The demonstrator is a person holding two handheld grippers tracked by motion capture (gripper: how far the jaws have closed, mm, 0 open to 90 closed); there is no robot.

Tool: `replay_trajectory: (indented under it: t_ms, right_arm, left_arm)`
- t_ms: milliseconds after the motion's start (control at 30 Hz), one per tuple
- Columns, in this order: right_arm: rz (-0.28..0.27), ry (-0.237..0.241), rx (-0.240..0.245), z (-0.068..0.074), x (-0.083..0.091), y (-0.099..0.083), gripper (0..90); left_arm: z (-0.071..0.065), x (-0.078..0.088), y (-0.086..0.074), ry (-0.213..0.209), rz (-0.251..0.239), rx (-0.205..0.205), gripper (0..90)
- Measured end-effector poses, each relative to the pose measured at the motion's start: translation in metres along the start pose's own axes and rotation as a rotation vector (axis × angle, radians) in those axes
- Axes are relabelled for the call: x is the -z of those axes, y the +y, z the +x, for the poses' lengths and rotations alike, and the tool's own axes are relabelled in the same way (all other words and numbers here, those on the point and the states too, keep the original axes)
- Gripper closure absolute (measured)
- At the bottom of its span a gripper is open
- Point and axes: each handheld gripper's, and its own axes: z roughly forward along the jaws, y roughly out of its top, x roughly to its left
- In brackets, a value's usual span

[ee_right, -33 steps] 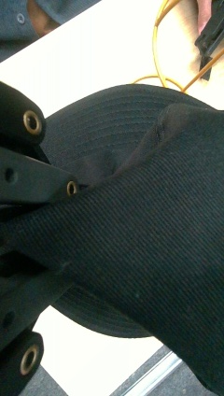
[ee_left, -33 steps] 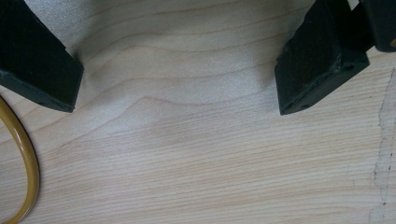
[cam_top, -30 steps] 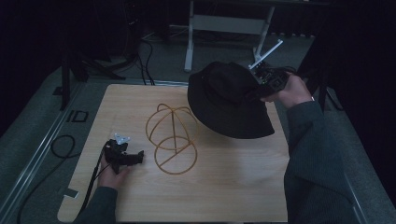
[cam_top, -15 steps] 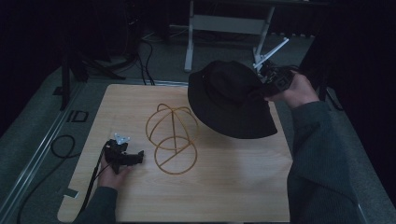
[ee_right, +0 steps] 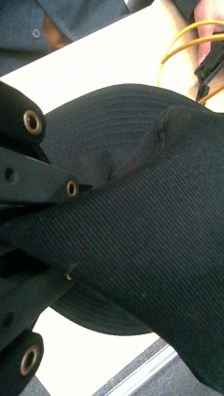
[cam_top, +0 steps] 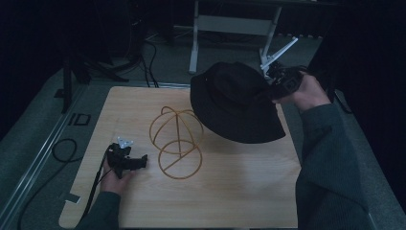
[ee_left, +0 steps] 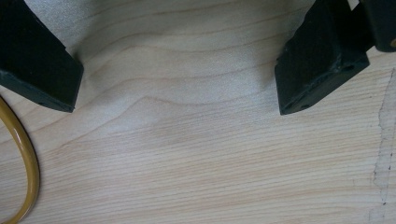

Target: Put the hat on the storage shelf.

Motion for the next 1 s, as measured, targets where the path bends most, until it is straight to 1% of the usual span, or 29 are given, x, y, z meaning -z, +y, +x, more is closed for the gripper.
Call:
replay_trajectory:
  t_ms: [267, 533, 767, 867, 1000]
  right_arm:
    - [-0.004, 0.005, 0.013, 0.002, 0.005, -0.002, 86.8]
    - [-0.027, 0.015, 0.035, 0.008, 0.014, 0.0, 86.8]
    - [-0.033, 0.026, 0.05, 0.011, 0.015, 0.004, 86.8]
    - [-0.044, 0.035, 0.055, 0.012, 0.016, 0.005, 86.8]
    - [-0.062, 0.061, 0.065, 0.015, 0.016, 0.007, 86.8]
  left_arm:
    - [0.0, 0.0, 0.0, -0.001, 0.0, 0.002, 1.3]
    - [0.0, 0.0, 0.0, 0.0, 0.0, 0.002, 1.2]
    - [0.0, 0.0, 0.0, -0.001, 0.0, 0.002, 1.2]
    - [0.0, 0.0, 0.0, -0.001, 0.0, 0.002, 1.3]
    - [0.0, 0.0, 0.0, -0.001, 0.0, 0.002, 1.2]
